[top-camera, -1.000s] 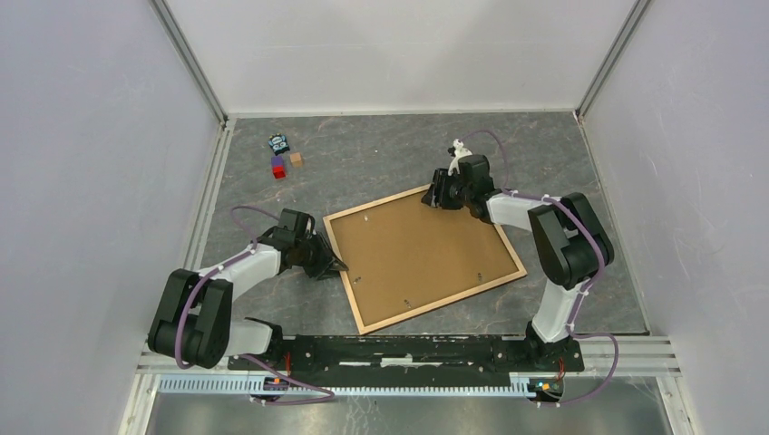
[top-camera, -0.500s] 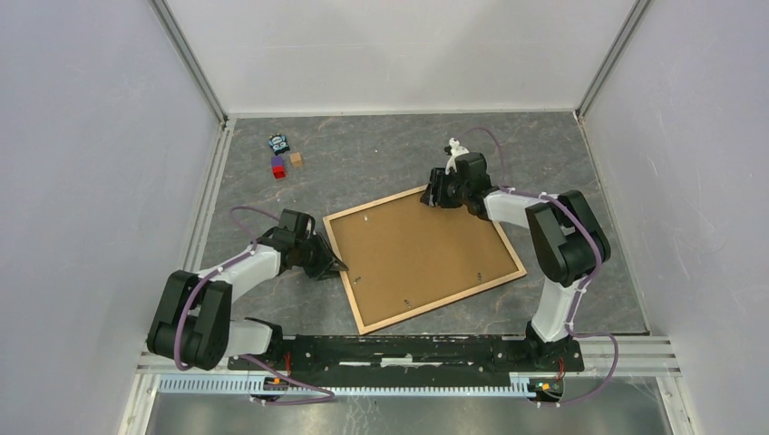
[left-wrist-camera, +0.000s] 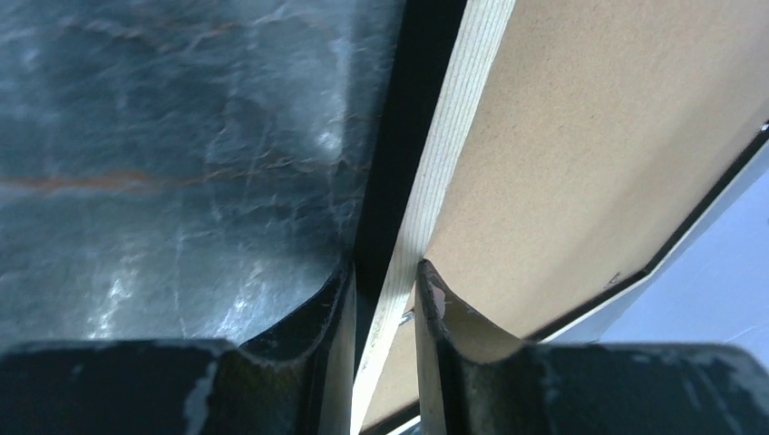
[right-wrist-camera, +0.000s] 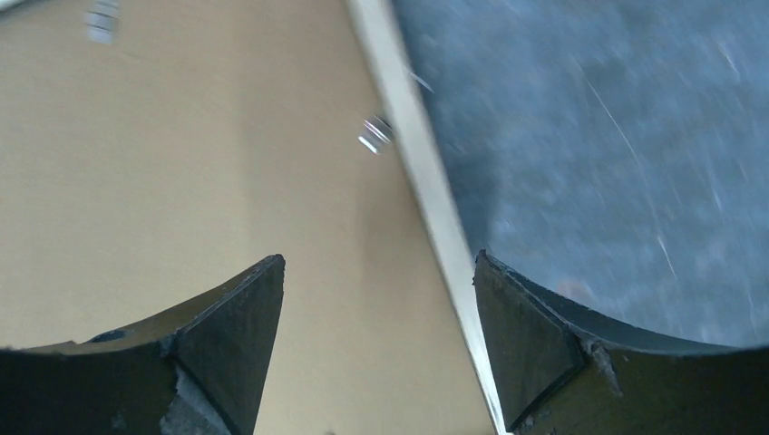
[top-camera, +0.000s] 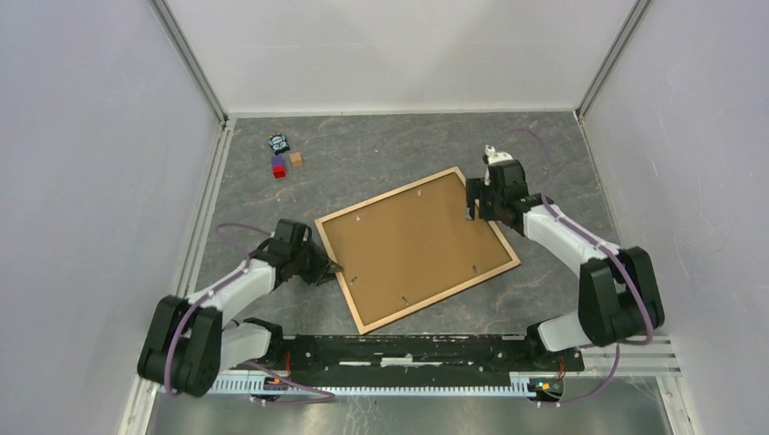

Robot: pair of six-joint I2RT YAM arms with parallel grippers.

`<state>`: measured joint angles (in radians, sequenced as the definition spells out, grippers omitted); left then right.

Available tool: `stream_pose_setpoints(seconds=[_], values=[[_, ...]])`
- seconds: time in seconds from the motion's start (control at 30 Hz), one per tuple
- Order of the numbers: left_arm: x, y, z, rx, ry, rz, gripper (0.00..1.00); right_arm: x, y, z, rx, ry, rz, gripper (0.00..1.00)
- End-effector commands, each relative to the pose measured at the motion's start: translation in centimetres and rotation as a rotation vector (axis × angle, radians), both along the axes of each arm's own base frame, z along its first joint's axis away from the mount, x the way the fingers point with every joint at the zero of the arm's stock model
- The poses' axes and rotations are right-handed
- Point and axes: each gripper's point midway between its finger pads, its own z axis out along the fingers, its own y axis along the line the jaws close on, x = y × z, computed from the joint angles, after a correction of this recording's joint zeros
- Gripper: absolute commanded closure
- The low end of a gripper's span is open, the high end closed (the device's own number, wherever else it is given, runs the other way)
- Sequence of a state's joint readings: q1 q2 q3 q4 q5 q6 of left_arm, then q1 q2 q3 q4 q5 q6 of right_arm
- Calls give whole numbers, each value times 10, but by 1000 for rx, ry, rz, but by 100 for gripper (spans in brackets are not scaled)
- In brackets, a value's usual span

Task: Put the photo into the frame

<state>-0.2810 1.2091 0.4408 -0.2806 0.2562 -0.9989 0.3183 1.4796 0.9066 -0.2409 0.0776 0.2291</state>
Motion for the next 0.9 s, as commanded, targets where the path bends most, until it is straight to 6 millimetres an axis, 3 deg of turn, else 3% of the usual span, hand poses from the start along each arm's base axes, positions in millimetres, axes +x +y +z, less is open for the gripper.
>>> stream_pose_setpoints(seconds=[0.0, 0.07, 0.2, 0.33, 0.43, 0.5, 0.57, 0.67, 0.77, 0.87], values=[[-13, 9, -8, -54, 64, 231, 98, -39, -43, -1, -18, 43, -268, 18], [-13, 6, -2, -78, 48, 243, 98, -59, -57, -3, -11, 67, -402, 19], [-19, 1, 9, -134, 33, 277, 98, -87, -63, -7, 48, 57, -471, 21], [-34, -11, 11, -210, 66, 283, 98, -89, -40, -22, 232, 7, -440, 21], [-51, -22, 13, -257, 93, 238, 97, -88, -33, -35, 255, 41, -431, 22], [-59, -30, 19, -292, 87, 185, 91, -85, -30, -39, 248, 59, -421, 23], [-66, -33, 25, -298, 69, 118, 77, -82, -27, -42, 253, 61, -414, 24], [-73, -32, 35, -255, 40, 9, 40, -81, -30, -40, 241, 57, -421, 24], [-70, -37, 57, -248, -35, -98, 20, -78, -31, -32, 251, 25, -427, 24], [-51, -31, 86, -157, -184, -172, 3, -72, -28, -27, 267, 3, -418, 24]])
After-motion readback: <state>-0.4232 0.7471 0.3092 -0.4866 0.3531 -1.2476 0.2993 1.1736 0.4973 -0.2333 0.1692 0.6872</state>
